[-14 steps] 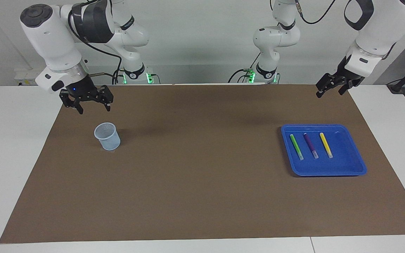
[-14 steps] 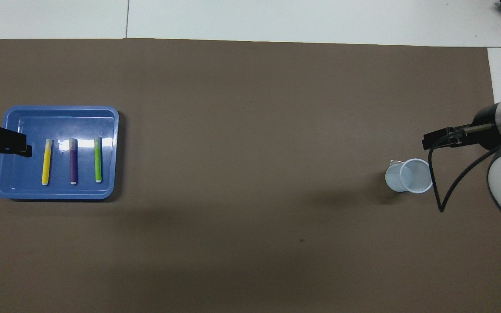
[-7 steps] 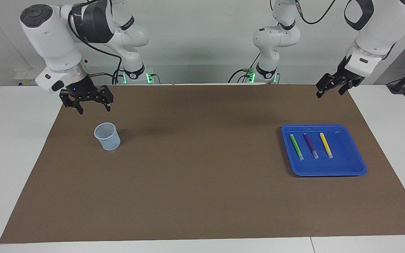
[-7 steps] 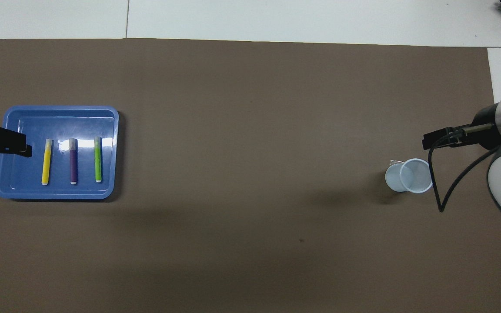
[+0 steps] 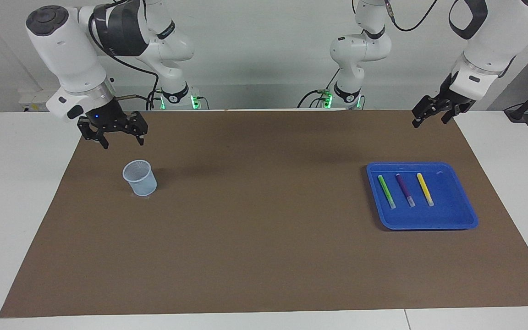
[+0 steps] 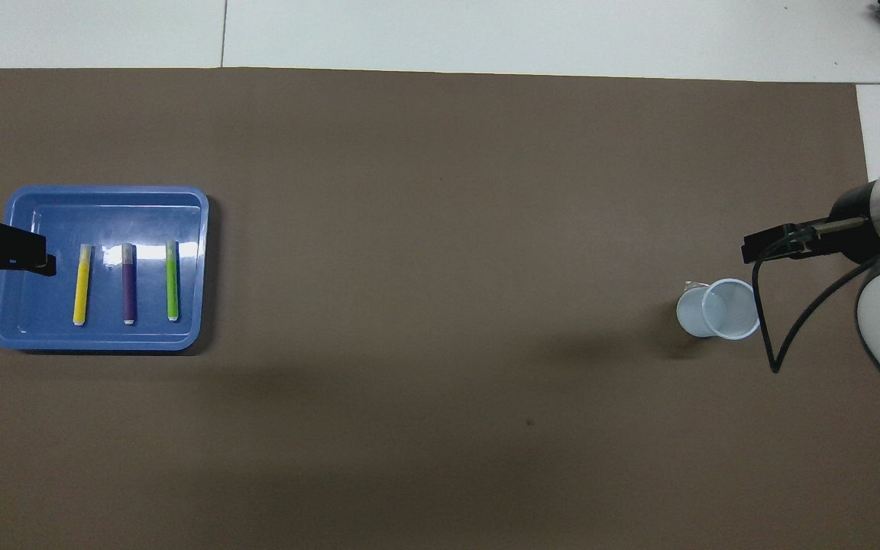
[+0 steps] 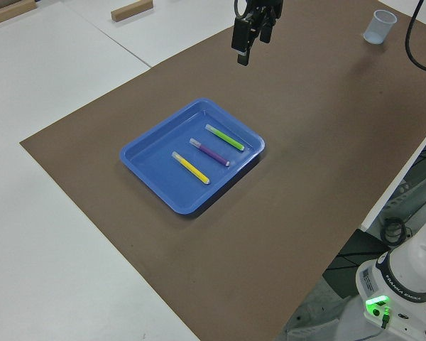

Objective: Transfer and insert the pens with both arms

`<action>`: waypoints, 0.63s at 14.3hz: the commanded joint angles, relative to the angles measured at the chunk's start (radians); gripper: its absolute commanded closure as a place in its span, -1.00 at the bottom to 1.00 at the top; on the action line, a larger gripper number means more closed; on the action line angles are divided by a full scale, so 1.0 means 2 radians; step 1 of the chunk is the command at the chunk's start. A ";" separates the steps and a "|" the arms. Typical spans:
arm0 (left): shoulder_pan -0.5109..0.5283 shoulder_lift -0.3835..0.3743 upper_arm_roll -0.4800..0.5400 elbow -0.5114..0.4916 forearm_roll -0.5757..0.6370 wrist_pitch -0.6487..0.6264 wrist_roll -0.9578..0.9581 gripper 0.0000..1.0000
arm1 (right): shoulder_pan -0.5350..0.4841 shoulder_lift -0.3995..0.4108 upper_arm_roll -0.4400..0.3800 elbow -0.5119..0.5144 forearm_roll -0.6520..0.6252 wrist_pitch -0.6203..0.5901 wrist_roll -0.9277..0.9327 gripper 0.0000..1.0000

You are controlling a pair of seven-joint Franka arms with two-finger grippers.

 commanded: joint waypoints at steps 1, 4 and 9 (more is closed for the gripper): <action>0.003 -0.005 -0.003 -0.001 -0.008 -0.006 -0.004 -1.00 | -0.008 -0.011 -0.001 -0.002 0.011 0.000 -0.010 -1.00; 0.005 -0.016 -0.002 -0.028 -0.008 0.026 -0.005 -1.00 | -0.005 -0.020 -0.001 -0.003 0.010 -0.002 -0.010 -1.00; 0.006 -0.055 -0.002 -0.129 -0.008 0.101 -0.005 -1.00 | -0.005 -0.027 -0.001 -0.007 0.010 -0.009 -0.010 -1.00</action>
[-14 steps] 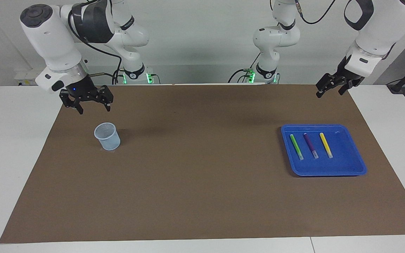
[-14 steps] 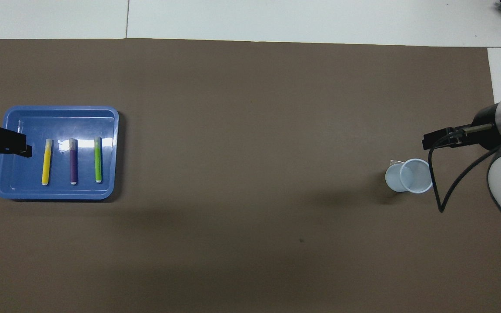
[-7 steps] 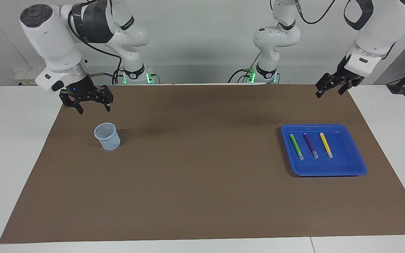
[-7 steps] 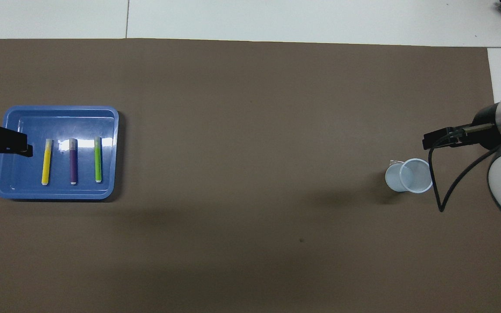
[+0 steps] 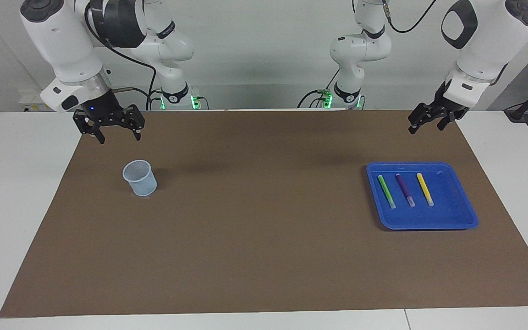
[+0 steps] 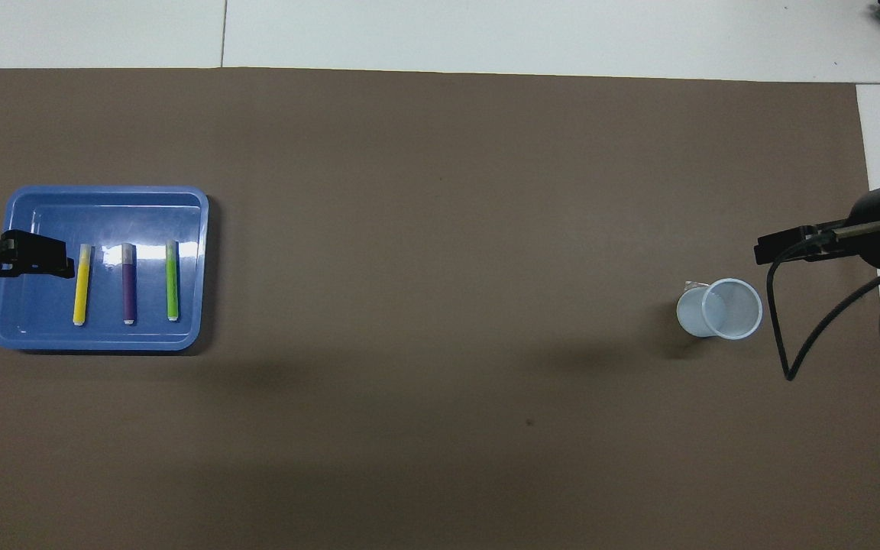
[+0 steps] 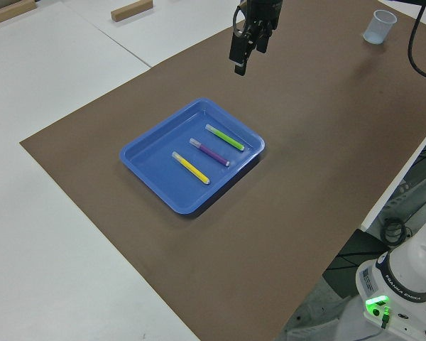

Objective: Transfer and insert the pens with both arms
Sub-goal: 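Reach the left gripper down to the green pen in the tray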

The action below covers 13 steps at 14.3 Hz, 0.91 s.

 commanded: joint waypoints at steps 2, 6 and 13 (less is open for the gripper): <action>0.006 -0.033 -0.002 -0.064 -0.008 0.037 -0.003 -1.00 | -0.007 -0.012 0.002 -0.009 0.010 -0.004 -0.009 -1.00; 0.006 -0.029 -0.003 -0.096 -0.008 0.073 -0.002 -1.00 | -0.007 -0.017 0.002 -0.017 0.010 -0.004 -0.009 -1.00; 0.006 0.007 -0.003 -0.119 -0.015 0.136 -0.001 -1.00 | -0.002 -0.018 0.005 -0.014 0.010 0.005 -0.008 -1.00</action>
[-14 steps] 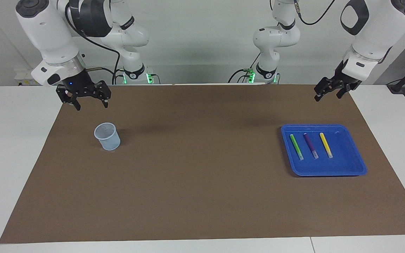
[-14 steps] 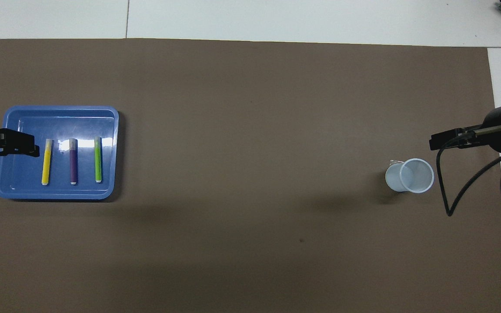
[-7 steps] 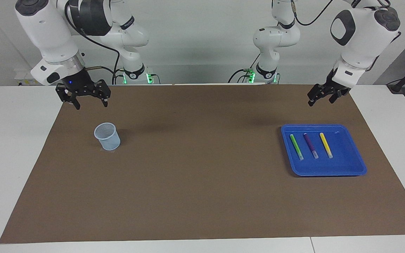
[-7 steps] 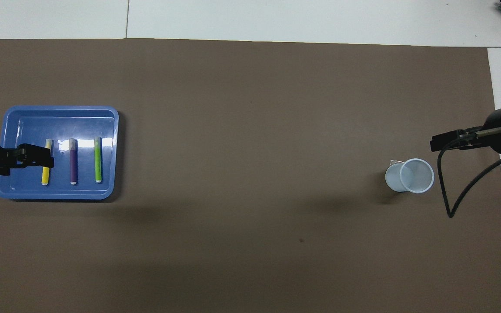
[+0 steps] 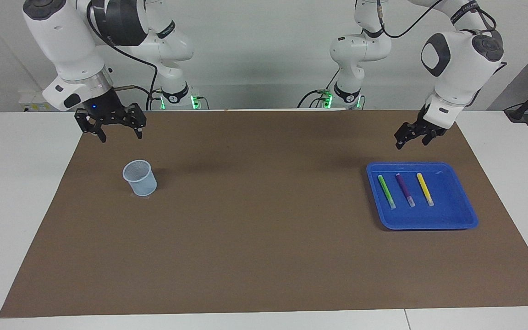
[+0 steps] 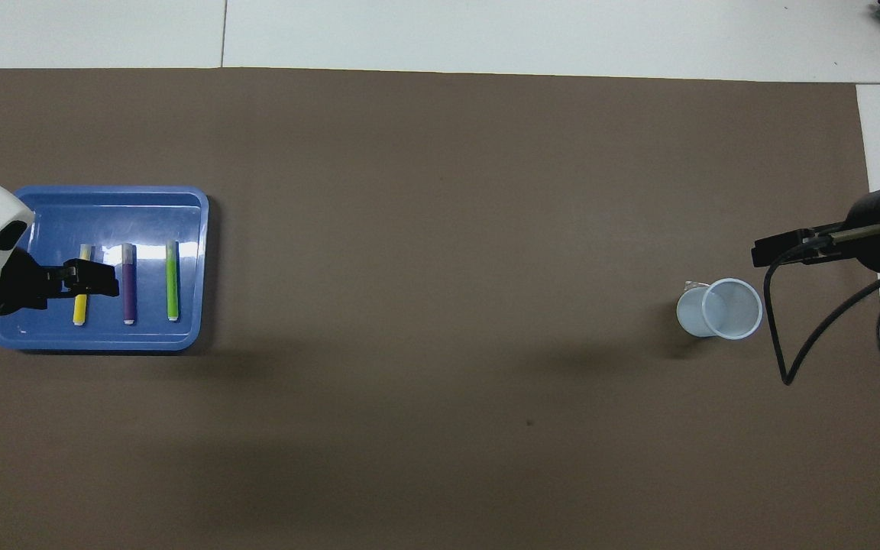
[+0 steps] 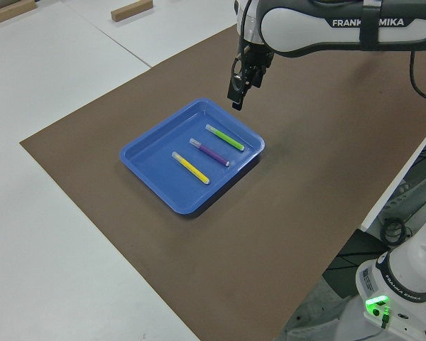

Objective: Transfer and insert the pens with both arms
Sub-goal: 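Reach the left gripper down to the green pen in the tray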

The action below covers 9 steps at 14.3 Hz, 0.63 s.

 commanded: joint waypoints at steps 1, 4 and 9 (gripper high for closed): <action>0.005 0.015 -0.003 -0.008 -0.012 0.031 -0.001 -1.00 | -0.003 -0.013 0.002 -0.011 0.012 0.007 -0.008 -1.00; 0.002 0.039 -0.003 -0.009 -0.013 0.059 -0.001 -1.00 | -0.004 -0.013 0.002 -0.011 0.035 0.008 0.009 -1.00; -0.001 0.067 -0.003 -0.024 -0.015 0.115 -0.002 -0.97 | -0.001 -0.013 0.003 -0.016 0.097 0.044 0.085 -1.00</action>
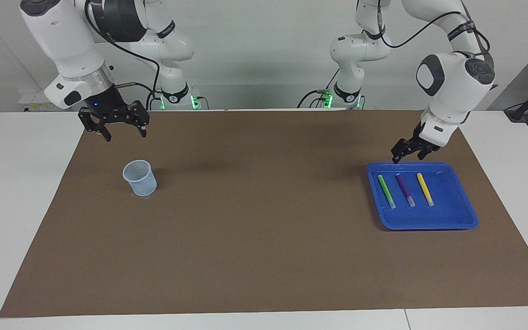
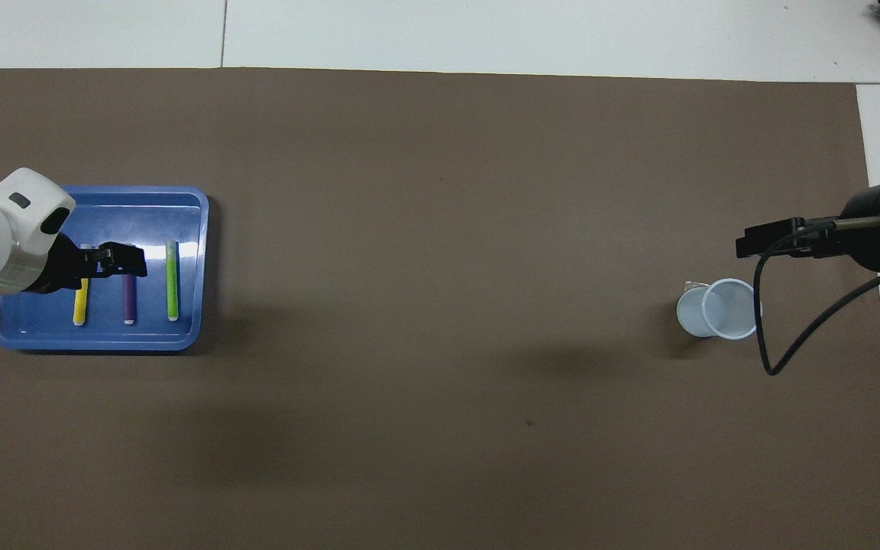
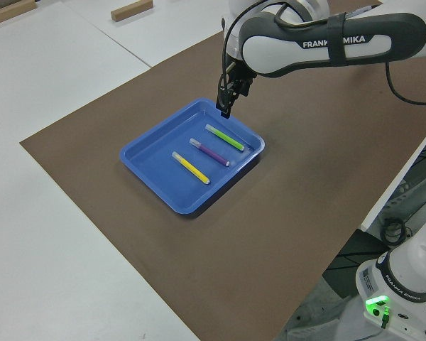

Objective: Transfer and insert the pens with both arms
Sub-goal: 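Reach the left gripper down to the green pen in the tray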

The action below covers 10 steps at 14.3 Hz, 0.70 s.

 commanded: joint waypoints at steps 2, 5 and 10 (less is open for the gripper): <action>-0.001 0.016 0.000 -0.011 -0.007 0.037 -0.002 -0.95 | 0.007 -0.010 0.005 -0.020 0.045 0.026 0.042 -1.00; -0.002 0.043 0.000 -0.011 -0.007 0.069 -0.002 -0.94 | 0.036 -0.012 0.005 -0.034 0.049 0.047 0.058 -1.00; -0.002 0.081 -0.002 -0.010 -0.007 0.113 -0.001 -0.93 | 0.063 -0.013 0.005 -0.044 0.097 0.076 0.104 -1.00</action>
